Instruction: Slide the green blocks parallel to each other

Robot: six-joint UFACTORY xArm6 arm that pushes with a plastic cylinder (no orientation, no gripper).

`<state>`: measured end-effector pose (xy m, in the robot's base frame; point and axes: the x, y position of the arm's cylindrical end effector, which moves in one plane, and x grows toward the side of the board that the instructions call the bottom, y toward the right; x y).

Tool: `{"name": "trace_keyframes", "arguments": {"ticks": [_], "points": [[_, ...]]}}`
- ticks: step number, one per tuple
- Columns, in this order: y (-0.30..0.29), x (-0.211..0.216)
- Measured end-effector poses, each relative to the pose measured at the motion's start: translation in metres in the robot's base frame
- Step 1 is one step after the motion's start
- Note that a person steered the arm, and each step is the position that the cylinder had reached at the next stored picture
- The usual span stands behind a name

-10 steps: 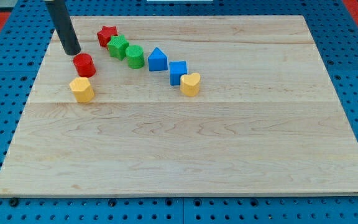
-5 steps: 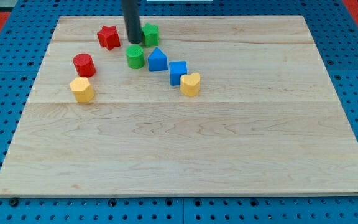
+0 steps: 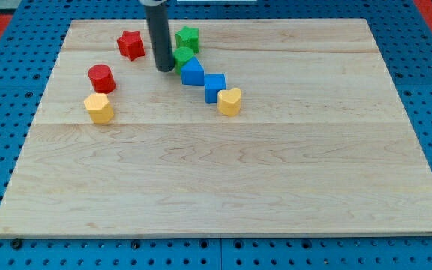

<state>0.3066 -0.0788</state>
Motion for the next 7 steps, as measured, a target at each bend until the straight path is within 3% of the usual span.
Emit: {"name": "trace_keyframes", "arguments": {"ticks": [3,4,6,7], "points": [[0.114,-0.045],[0.095,-0.04],[0.175,-0.031],[0.216,-0.062]]}}
